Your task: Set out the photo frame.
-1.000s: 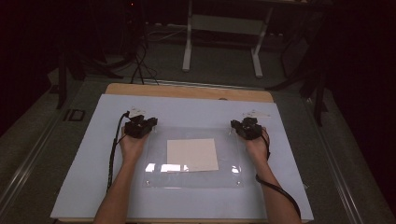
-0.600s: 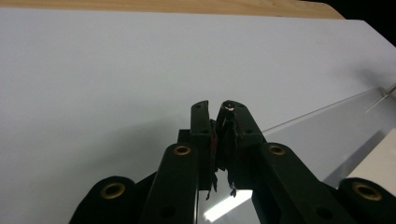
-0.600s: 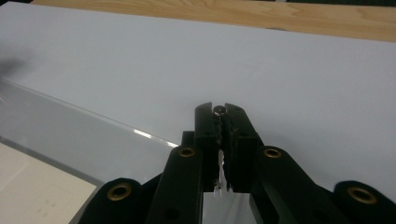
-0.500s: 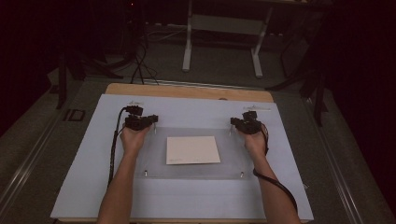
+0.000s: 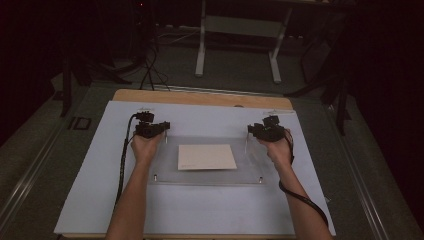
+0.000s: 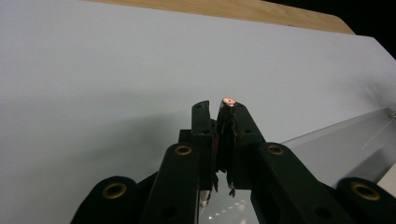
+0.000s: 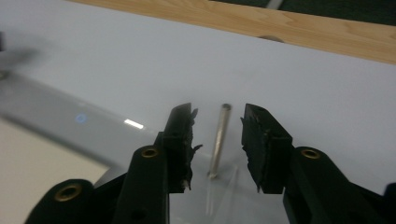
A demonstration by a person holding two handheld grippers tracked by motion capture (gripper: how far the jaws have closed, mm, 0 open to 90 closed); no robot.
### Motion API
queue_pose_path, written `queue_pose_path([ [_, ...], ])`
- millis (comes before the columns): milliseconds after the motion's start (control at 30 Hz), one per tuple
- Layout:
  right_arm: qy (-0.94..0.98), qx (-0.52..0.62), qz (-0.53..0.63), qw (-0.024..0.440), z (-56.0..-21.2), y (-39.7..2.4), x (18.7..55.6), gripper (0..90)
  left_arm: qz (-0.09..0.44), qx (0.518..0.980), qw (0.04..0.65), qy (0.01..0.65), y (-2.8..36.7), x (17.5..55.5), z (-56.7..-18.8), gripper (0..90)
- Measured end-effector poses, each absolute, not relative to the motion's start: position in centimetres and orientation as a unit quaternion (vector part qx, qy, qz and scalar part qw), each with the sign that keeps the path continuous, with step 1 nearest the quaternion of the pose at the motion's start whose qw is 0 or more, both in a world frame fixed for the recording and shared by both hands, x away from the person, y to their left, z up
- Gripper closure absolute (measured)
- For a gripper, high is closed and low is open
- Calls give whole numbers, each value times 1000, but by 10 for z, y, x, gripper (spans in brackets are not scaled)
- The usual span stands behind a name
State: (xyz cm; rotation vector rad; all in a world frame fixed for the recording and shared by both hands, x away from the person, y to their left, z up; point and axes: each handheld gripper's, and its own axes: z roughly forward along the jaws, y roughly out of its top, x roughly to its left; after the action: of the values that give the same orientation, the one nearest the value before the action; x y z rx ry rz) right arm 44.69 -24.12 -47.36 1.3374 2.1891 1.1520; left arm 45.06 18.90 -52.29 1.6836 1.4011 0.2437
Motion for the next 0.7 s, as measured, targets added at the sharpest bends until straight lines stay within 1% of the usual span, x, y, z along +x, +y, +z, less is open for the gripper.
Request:
queue_pose_path([
  [233,797,418,418,128,-453,-235,417,605,80,678,472,558,195,452,-527,830],
  [333,803,406,420,120,-448,-231,408,602,71,675,482,554,197,453,-529,827],
  [367,809,392,426,106,-442,-227,397,596,65,673,488,552,199,454,-530,827],
  [600,822,350,443,75,-427,-214,365,592,57,670,494,551,201,456,-532,825],
  [700,826,335,452,50,-423,-210,355,593,55,670,495,550,201,456,-532,825],
])
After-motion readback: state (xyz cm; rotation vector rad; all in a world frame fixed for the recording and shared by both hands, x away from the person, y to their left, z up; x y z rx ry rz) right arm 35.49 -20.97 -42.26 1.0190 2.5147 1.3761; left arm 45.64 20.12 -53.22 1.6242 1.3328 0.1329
